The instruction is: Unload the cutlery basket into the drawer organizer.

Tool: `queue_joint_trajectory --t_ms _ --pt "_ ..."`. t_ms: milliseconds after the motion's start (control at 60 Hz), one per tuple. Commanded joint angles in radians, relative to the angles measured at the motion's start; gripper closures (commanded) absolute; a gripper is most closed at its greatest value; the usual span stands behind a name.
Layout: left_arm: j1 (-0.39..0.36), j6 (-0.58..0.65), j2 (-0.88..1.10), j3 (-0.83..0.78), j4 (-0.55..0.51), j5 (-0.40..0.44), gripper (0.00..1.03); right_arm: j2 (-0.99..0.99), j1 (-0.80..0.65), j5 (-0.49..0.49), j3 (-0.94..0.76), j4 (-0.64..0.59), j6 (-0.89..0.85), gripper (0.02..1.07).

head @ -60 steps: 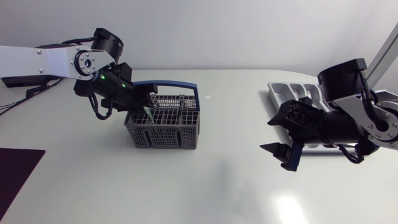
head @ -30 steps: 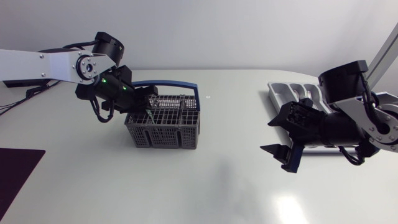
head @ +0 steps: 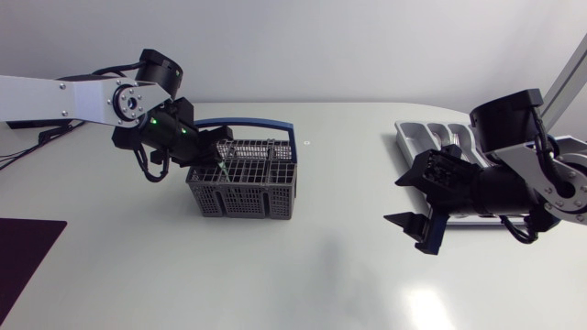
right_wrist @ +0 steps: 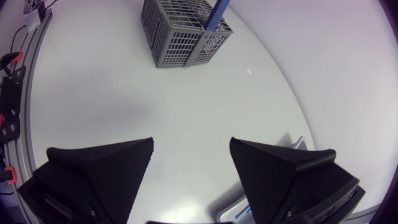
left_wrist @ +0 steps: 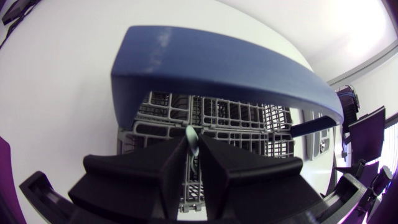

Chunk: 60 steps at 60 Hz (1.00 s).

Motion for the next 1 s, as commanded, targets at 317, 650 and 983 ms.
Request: queue_joint_trajectory --t_ms 317,650,983 --pt "0.008 -0.021 -0.023 -0.06 -0.004 -0.001 0.91 -0.012 0.008 -0.004 -0.032 0.018 0.012 0.19" --pt "0.006 -0.027 -0.071 -0.092 0.014 -0.001 0.91 -0.029 0.008 -0.003 -0.034 0.015 0.011 0.19" --pt "-0.003 -0.028 -0.133 -0.124 0.062 -0.038 0.91 -0.04 0.01 -0.003 -0.034 0.01 0.011 0.19"
